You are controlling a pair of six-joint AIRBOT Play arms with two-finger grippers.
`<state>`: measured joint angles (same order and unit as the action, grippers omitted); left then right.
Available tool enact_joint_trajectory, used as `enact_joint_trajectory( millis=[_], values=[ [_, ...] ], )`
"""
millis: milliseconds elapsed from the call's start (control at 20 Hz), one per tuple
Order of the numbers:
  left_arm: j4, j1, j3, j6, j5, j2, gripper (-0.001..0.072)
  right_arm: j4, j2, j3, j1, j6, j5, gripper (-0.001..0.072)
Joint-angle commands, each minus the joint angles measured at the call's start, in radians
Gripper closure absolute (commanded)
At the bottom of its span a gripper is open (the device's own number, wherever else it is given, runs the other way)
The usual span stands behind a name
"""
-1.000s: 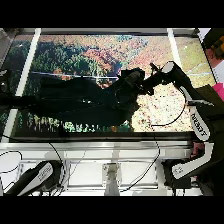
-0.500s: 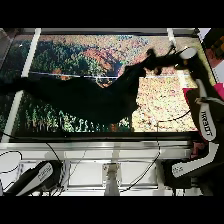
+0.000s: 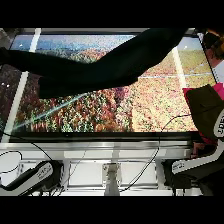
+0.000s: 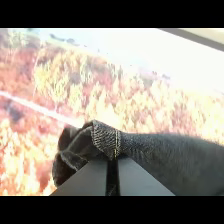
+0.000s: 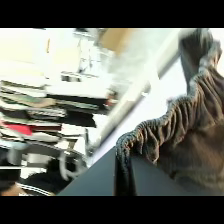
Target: Fold the clothes and pants, and hang the long-sleeved shirts on hangers.
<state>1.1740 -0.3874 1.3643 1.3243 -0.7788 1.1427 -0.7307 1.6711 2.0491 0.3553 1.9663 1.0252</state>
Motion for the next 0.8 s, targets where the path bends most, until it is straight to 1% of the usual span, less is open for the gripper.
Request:
enact_joint_trajectory(
  millis=[0, 50, 100, 150, 200, 300, 450, 550, 600, 700, 750],
  values=[
    [0.003, -0.026, 0.014, -0.001, -0.165, 0.011, 0.0692, -0.1, -0.001, -0.009, 0.076, -0.124, 0.3, 0.0683],
    [-0.002, -0.046, -0.01, 0.0, -0.189, 0.006, 0.0692, -0.187, -0.002, -0.036, 0.077, -0.179, 0.425, 0.0683],
    [-0.015, -0.072, -0.056, -0.002, -0.186, -0.01, 0.0692, -0.301, -0.006, -0.071, 0.077, -0.217, 0.521, 0.0684],
    [-0.017, -0.099, -0.106, -0.006, -0.188, -0.027, 0.0693, -0.39, -0.017, -0.112, 0.076, -0.243, 0.562, 0.0683],
    [-0.017, -0.13, -0.17, -0.041, -0.192, -0.051, 0.0693, -0.433, -0.039, -0.167, 0.078, -0.269, 0.562, 0.0684],
    [-0.037, -0.181, -0.3, -0.156, -0.233, -0.097, 0.0693, -0.428, -0.111, -0.323, 0.1, -0.308, 0.541, 0.0684],
    [-0.035, -0.193, -0.472, -0.276, -0.279, -0.131, 0.0692, -0.459, -0.249, -0.612, 0.13, -0.356, 0.505, 0.0683],
    [-0.035, -0.193, -0.54, -0.321, -0.263, -0.131, 0.0692, -0.475, -0.353, -0.834, 0.178, -0.366, 0.443, 0.0684],
    [-0.034, -0.193, -0.558, -0.349, -0.242, -0.13, 0.0692, -0.476, -0.405, -0.939, 0.209, -0.397, 0.417, 0.0684],
    [-0.032, -0.193, -0.565, -0.421, -0.234, -0.13, 0.0692, -0.493, -0.475, -1.102, 0.279, -0.434, 0.406, 0.0684],
    [-0.021, -0.193, -0.565, -0.424, -0.232, -0.13, 0.0692, -0.513, -0.494, -1.163, 0.314, -0.447, 0.413, 0.0684]
  ],
)
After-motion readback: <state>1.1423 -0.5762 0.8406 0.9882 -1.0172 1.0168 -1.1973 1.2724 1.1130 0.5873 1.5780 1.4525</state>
